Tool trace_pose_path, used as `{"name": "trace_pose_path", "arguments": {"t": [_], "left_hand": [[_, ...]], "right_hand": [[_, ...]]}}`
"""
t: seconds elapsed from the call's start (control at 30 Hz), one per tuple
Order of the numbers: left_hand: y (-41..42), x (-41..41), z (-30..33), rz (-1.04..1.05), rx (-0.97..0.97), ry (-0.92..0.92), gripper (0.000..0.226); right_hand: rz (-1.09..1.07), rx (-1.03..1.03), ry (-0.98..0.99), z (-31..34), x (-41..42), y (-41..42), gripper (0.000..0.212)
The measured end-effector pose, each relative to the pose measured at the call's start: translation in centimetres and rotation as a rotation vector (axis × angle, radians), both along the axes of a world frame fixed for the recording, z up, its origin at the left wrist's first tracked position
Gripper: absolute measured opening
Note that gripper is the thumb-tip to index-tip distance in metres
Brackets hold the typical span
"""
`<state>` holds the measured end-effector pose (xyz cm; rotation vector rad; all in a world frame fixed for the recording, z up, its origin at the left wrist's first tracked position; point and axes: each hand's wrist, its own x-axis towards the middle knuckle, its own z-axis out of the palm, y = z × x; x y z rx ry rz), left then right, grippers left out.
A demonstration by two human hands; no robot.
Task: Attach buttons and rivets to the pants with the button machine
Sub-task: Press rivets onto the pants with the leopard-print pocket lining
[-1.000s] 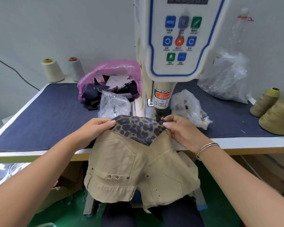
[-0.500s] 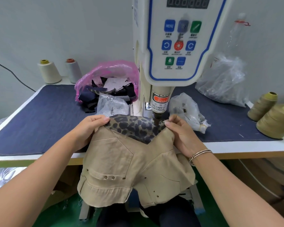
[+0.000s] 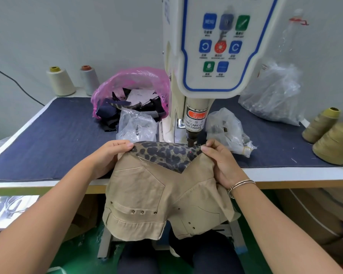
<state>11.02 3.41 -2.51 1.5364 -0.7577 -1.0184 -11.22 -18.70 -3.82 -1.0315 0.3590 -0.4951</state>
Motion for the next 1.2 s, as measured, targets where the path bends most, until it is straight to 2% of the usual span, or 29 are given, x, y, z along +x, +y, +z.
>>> {"name": "trace_pose_path", "arguments": {"t": [0.13,0.47,1.2], "left_hand": [[-0.2,-0.5,0.1,0.071,-0.032,0.017,0.020],[0.3,-1.3,-0.2,0.175,-0.150,0.093,0.020],[0.3,-1.6,0.0,0.231,-0.134,0.094,0.016]], "right_hand": [[-0.001,-0.024,-0.004,-0.2,-0.1,0.0,0.016],[0.052,-0.069,-0.042,-0.3,-0.1,0.4,0.024],[0.016,-0.076,-0.066,-0.6,0.0,0.3,0.024]]}}
